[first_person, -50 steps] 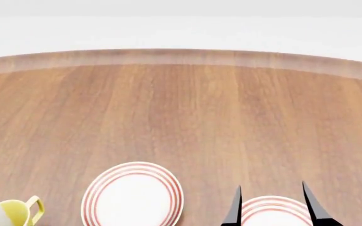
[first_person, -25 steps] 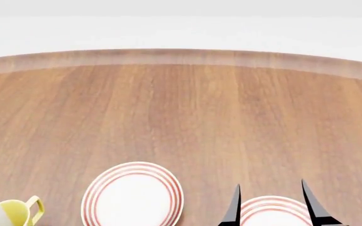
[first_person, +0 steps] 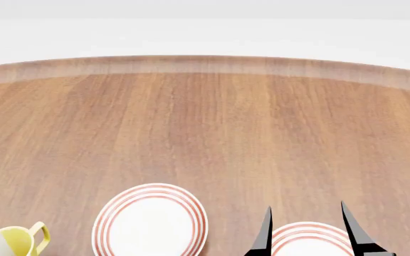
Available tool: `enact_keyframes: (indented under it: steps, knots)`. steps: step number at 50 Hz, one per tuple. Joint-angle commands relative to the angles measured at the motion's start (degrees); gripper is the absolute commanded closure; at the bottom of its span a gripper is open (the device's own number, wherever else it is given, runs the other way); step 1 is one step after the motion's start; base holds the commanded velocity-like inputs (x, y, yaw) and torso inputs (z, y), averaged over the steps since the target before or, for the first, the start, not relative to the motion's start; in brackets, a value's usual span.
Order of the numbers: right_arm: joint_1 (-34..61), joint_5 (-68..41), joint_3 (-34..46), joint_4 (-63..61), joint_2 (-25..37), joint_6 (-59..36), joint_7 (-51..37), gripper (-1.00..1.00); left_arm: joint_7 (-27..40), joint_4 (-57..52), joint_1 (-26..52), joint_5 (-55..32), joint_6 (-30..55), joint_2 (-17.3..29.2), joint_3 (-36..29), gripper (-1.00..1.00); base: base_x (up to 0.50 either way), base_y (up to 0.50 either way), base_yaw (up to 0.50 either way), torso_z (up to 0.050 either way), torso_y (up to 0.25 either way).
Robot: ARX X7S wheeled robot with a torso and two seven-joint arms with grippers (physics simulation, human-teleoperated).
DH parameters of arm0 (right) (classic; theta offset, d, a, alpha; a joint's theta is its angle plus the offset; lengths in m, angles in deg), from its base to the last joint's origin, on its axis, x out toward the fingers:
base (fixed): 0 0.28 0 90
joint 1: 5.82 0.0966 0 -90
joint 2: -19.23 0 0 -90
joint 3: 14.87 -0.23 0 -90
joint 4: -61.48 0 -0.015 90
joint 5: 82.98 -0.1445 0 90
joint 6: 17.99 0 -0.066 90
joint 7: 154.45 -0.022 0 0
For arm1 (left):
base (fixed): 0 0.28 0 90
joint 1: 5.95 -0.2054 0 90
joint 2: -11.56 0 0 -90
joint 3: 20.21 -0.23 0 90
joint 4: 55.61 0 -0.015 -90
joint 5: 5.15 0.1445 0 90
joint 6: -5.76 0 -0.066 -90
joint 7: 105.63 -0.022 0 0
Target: Put the white mug on the left plate.
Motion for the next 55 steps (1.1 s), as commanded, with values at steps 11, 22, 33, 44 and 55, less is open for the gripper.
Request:
enact_keyframes:
  steps: [11,22,33,44,55]
  knots:
    - [2.05,0.16,1.62,-0.78,-0.12,-1.91,-0.45,-1.0,-2.78,7.46,4.28,0.09,-4.2,-2.07,-6.02,-1.0,0.0,0.0,0.0,0.0,0.0]
    - [2.17,-0.14,1.79,-0.56,0.1,-1.82,-0.65,-1.0,-3.21,8.52,5.4,-0.64,-4.62,-2.54,-6.86,-1.0,0.0,0.0,0.0,0.0,0.0]
    - [2.24,-0.31,1.9,-0.64,0.4,-1.94,-0.93,-1.0,-5.64,11.82,8.65,-2.9,-4.23,-3.52,-8.63,-1.0,0.0,0.0,0.0,0.0,0.0]
    - [2.66,-0.66,2.02,-1.58,0.6,-3.04,-1.1,-1.0,-8.53,8.71,10.17,-5.4,-0.92,-2.8,-9.58,-1.0,0.0,0.0,0.0,0.0,0.0]
    - [2.85,-0.86,2.23,-0.61,0.81,-2.25,-1.26,-1.0,-10.02,11.76,12.05,-4.23,-1.05,-4.41,-12.14,-1.0,0.0,0.0,0.0,0.0,0.0]
